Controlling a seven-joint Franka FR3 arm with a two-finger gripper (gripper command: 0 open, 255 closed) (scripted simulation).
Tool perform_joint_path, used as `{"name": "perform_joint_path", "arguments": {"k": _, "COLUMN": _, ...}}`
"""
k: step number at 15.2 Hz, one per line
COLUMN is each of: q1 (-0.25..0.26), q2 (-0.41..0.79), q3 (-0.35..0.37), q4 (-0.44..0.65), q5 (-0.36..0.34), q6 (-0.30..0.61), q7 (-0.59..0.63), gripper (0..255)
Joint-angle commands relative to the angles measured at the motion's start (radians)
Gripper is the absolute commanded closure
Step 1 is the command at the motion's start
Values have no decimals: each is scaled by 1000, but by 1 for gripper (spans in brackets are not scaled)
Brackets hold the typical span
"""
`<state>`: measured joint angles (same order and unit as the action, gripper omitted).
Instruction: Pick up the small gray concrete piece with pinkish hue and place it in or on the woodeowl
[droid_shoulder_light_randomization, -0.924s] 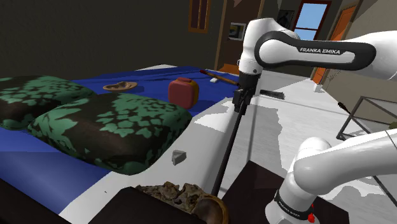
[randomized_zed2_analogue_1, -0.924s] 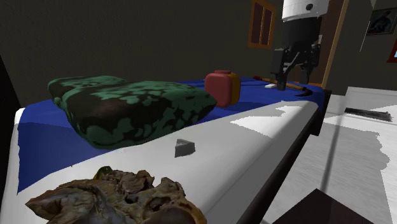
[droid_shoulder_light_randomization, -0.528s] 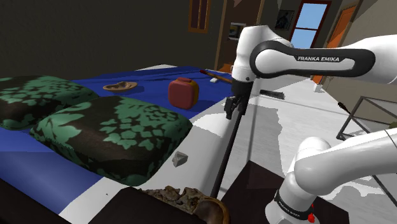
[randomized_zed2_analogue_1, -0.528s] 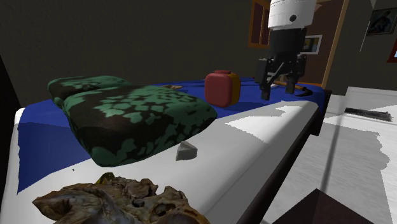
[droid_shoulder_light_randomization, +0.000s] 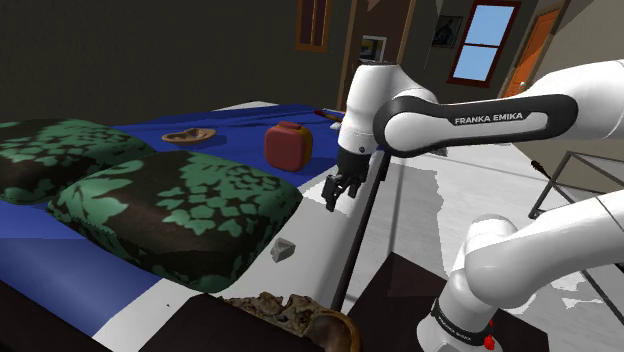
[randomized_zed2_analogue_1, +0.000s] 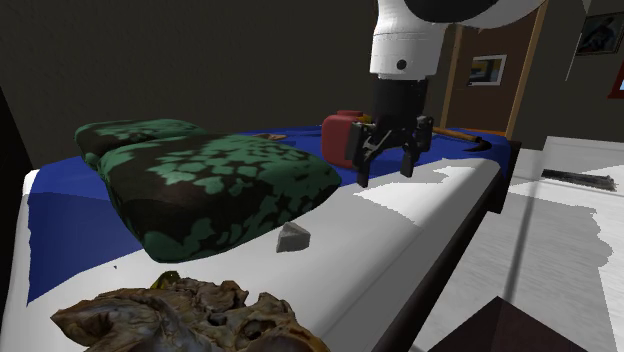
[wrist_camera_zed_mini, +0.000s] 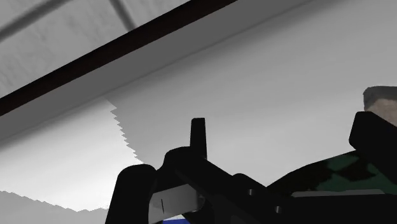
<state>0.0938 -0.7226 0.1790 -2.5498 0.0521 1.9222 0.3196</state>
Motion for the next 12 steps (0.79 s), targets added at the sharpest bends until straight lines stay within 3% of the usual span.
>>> {"name": "perform_joint_path", "arguments": {"k": 1, "q1": 14, "q2": 42, "q3": 40, "q4": 1, "q5": 23, "q6": 62, "q7": 46, "gripper": 0}}
{"name": "perform_joint_path", "arguments": {"k": 7, "q1": 39, "q2": 174, "q3": 161, "q4": 21, "q5": 63, "q6": 233, "q7": 179, "gripper": 0}}
{"name": "perform_joint_path", "arguments": {"k": 12, "q1": 34, "q2": 306, "q3": 264, "q4": 72, "q5": 49, "q6": 360, "q7": 299, "gripper": 0}}
